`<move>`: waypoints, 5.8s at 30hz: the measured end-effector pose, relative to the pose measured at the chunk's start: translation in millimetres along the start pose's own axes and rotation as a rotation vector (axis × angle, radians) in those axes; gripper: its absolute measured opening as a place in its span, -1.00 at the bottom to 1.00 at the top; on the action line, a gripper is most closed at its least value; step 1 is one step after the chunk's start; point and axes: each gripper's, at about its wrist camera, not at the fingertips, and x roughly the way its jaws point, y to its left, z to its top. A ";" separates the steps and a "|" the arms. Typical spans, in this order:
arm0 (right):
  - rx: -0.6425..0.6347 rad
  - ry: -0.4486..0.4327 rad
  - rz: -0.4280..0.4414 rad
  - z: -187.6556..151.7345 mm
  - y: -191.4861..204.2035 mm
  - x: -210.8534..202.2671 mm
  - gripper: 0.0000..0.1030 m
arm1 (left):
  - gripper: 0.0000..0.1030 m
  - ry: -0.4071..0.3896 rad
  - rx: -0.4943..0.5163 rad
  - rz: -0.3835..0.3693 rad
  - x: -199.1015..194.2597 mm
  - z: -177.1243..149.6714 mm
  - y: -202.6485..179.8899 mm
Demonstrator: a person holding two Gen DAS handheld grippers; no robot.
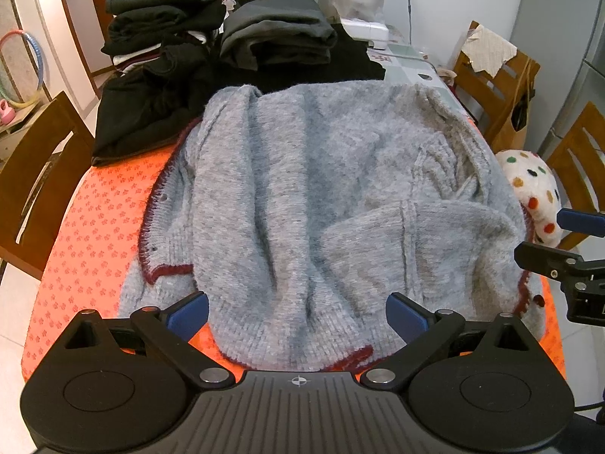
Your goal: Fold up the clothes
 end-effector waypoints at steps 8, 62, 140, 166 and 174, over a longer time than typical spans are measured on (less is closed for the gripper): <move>0.003 0.015 0.036 11.5 27.2 20.7 0.69 | 0.94 0.005 -0.019 -0.002 3.0 1.5 41.4; -0.032 0.026 -0.002 96.6 253.8 168.5 -0.84 | 0.94 0.004 0.116 -0.118 64.7 -13.8 326.2; 0.591 0.006 -0.055 4.1 161.6 -2.1 -0.84 | -0.73 -0.297 -0.176 0.051 34.2 102.0 493.0; 0.555 0.056 -0.125 19.3 177.6 73.9 -0.83 | 0.35 -0.239 0.041 -0.003 33.1 31.8 424.8; 0.476 0.088 0.006 32.6 157.3 76.3 -0.82 | 0.73 -0.203 -0.086 0.063 11.9 -6.0 398.8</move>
